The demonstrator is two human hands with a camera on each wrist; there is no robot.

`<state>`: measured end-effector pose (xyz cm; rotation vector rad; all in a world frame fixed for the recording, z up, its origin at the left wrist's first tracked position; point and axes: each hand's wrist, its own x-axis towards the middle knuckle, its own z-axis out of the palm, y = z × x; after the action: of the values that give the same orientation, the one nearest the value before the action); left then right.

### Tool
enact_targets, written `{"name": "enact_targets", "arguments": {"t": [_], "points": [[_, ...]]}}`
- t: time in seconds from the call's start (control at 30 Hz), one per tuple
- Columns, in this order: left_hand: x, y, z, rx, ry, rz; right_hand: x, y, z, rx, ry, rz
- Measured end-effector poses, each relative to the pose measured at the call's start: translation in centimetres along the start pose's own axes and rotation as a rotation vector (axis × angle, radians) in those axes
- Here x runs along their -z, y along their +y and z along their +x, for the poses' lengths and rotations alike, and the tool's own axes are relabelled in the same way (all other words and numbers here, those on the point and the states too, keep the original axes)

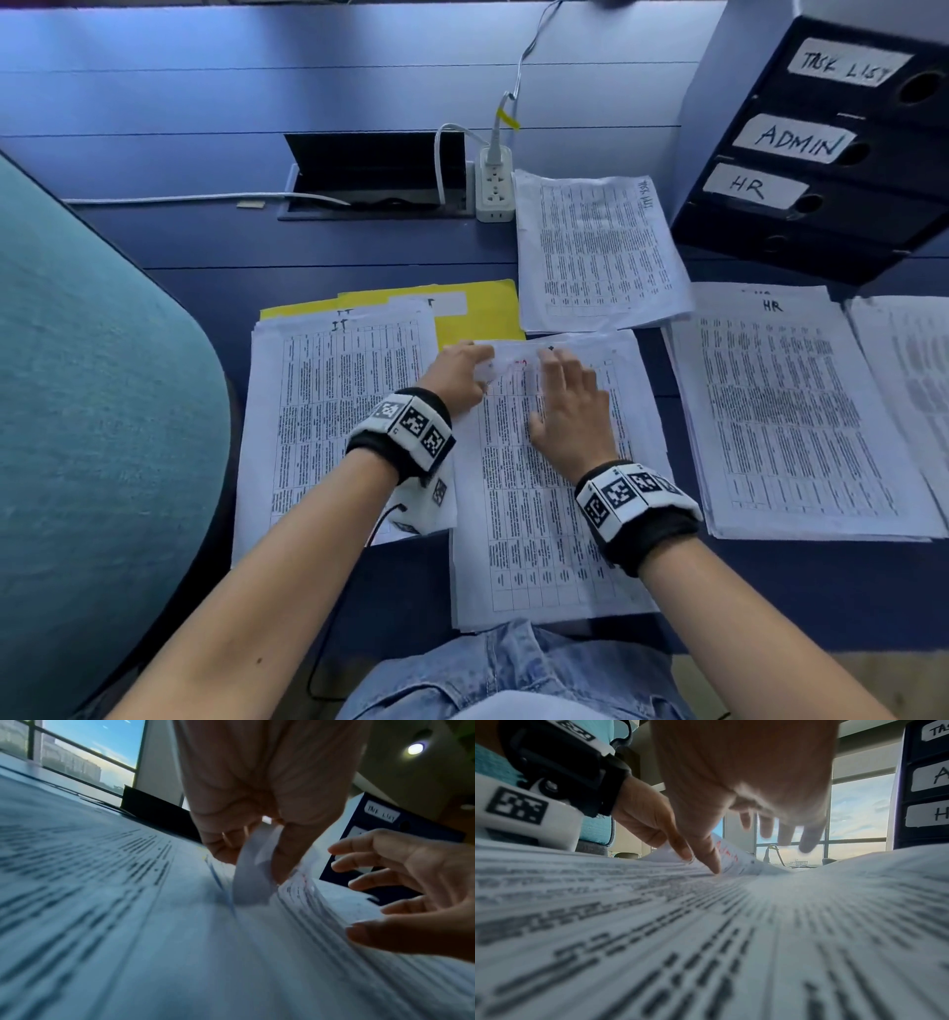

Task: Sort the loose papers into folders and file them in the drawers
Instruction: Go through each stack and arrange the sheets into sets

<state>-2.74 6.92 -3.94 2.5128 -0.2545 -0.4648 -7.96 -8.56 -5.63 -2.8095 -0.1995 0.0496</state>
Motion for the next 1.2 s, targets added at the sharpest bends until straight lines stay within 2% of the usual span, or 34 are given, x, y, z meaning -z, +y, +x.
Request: {"name": "enact_targets", "arguments": {"t": [0.07,0.17,0.23,0.3,0.4,0.47,0.53,0.6,0.67,0.77,0.83,0.93,1.03,1.1,1.17,1.2], "points": [[0.5,0.1,-0.7,-0.094,-0.059,-0.145,-0.2,0.1,0.1,0.011,0.119,-0.033],[1.6,0.4,-1.3,-0.067,-0.271,-0.430,0.2,-0.3,0.0,0.015,0.169,-0.115],[2.3,0.7,-1.3,0.016,-0.304,-0.630,0.6,-0.4,-0.2,0.022,0.173,-0.132],[2.7,0.7,-0.6,0.092,-0.207,-0.671,0.6,-0.3,-0.4,0.041,0.171,-0.100],[2.2,-0.2,0.8,0.102,-0.033,-0.250,0.3,-0.3,-0.5,0.067,0.133,-0.063],[1.5,-0.9,1.1,0.092,-0.065,-0.051,0.0,-0.3,-0.4,0.097,0.158,-0.035],[1.0,-1.0,0.9,0.066,-0.084,0.022,-0.1,-0.4,-0.3,0.099,0.180,0.011],[1.0,-0.6,0.4,0.043,-0.043,0.043,0.0,-0.5,-0.3,0.095,0.185,0.033],[1.4,0.3,-0.4,0.004,-0.028,-0.053,0.7,-0.5,-0.3,0.077,0.174,0.051],[2.2,2.1,-2.0,-0.083,-0.038,-0.434,3.0,-0.5,0.1,-0.026,0.144,0.096],[2.4,2.8,-2.6,-0.100,-0.028,-0.556,4.9,-0.5,0.6,-0.078,0.220,0.121],[2.2,4.2,-2.7,-0.096,0.012,-0.527,8.4,-0.4,2.0,-0.113,0.370,0.174],[2.3,6.2,-2.7,-0.049,0.141,-0.481,11.6,0.3,2.6,-0.151,0.529,0.273],[2.7,7.8,-2.7,-0.028,0.229,-0.555,13.0,1.7,2.5,-0.240,0.622,0.349],[2.9,9.3,-2.1,0.015,0.288,-0.647,13.7,3.9,1.8,-0.362,0.643,0.413],[2.9,9.9,-1.6,0.029,0.302,-0.707,13.9,5.1,1.2,-0.420,0.605,0.480]]}}
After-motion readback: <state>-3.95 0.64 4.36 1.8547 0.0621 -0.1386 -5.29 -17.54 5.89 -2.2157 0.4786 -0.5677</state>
